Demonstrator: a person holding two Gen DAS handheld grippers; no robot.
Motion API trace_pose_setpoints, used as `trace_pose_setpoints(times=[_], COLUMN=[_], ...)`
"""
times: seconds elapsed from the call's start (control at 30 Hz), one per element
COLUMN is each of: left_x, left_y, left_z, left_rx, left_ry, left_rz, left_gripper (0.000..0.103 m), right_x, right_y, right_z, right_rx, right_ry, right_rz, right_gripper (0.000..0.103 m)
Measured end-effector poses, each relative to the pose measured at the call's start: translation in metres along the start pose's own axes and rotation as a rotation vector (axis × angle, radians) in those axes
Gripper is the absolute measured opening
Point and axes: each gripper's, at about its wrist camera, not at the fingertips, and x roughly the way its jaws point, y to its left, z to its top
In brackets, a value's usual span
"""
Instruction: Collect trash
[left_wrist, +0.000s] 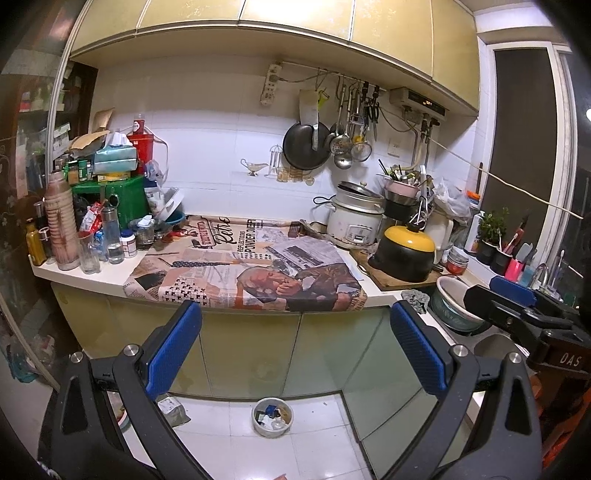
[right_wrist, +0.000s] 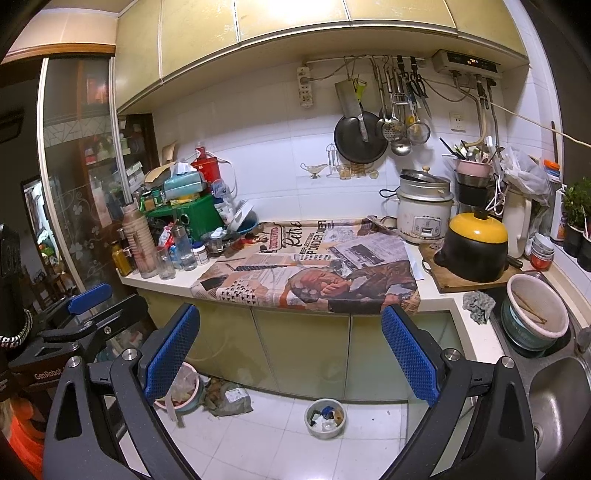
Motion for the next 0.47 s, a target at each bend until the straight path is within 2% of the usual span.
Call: trace_pose_setpoints(times=[0.2,0.47], left_x=[0.007,0.025], left_y=[0.001,0.003], left_z=[0.002,0.008], left_rx=[-0.002,0.002], left_ry=[0.000,0.002], left_rz=[0.016,0.034], left_gripper=[0.102,0.102], right_x=[0.002,0.023], right_y=[-0.002,-0.004], right_z=[0.003,0.018], right_rx=[0.006,0.020], right_ry=[-0.001,0.006], right_rz=[0.000,0.004], right_gripper=[0.098,0.098])
